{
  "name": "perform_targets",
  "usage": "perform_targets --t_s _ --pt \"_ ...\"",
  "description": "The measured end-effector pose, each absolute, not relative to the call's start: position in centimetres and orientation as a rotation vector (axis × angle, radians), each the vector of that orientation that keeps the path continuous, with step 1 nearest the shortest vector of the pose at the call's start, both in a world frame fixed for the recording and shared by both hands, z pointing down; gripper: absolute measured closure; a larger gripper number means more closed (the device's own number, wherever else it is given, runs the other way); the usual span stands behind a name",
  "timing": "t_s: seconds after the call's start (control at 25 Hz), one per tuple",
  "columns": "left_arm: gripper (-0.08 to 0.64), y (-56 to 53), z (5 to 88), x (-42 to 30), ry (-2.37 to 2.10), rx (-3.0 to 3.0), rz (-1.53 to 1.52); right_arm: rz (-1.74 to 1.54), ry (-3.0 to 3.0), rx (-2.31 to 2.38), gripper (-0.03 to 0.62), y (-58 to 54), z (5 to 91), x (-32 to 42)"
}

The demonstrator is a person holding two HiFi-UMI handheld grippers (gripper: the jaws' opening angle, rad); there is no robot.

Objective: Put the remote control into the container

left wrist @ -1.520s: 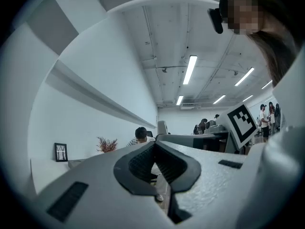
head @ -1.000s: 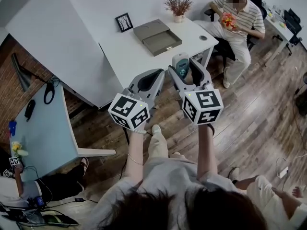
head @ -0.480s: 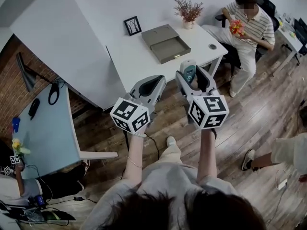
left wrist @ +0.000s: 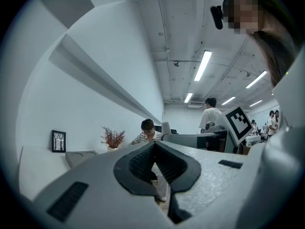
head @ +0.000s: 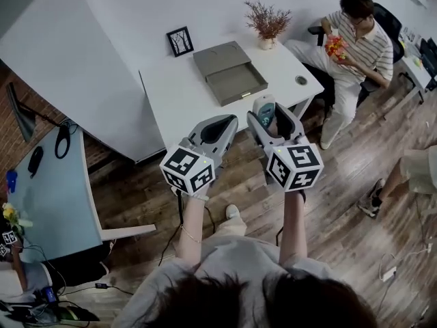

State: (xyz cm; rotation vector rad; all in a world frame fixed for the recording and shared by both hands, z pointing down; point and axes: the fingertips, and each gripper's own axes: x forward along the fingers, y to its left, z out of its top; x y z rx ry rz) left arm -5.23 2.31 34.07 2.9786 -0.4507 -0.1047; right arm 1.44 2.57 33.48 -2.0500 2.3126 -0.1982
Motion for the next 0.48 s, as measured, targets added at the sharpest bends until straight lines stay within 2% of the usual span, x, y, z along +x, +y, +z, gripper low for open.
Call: perform_targets --t_s 0.48 --pt "0.557 -4.0 34.4 -4.4 -0.492 2.943 -0.118 -0.2 2.405 -2.006 0.31 -4.0 33.3 2.6"
